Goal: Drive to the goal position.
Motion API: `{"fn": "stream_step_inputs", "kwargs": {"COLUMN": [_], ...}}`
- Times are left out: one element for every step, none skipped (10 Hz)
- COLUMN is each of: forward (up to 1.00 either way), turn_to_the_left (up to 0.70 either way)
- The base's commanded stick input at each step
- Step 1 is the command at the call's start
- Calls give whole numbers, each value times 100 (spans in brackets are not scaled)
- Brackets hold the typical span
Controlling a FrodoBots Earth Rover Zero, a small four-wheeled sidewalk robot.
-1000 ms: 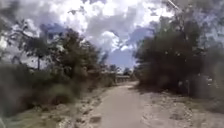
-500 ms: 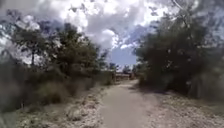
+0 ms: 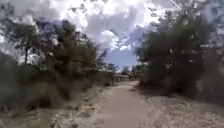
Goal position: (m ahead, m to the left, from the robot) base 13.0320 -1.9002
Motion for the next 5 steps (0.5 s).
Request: {"fn": "stream_step_inputs", "kwargs": {"forward": [70, 70, 70, 70, 70], "turn_to_the_left": [0, 0, 0, 0, 0]}}
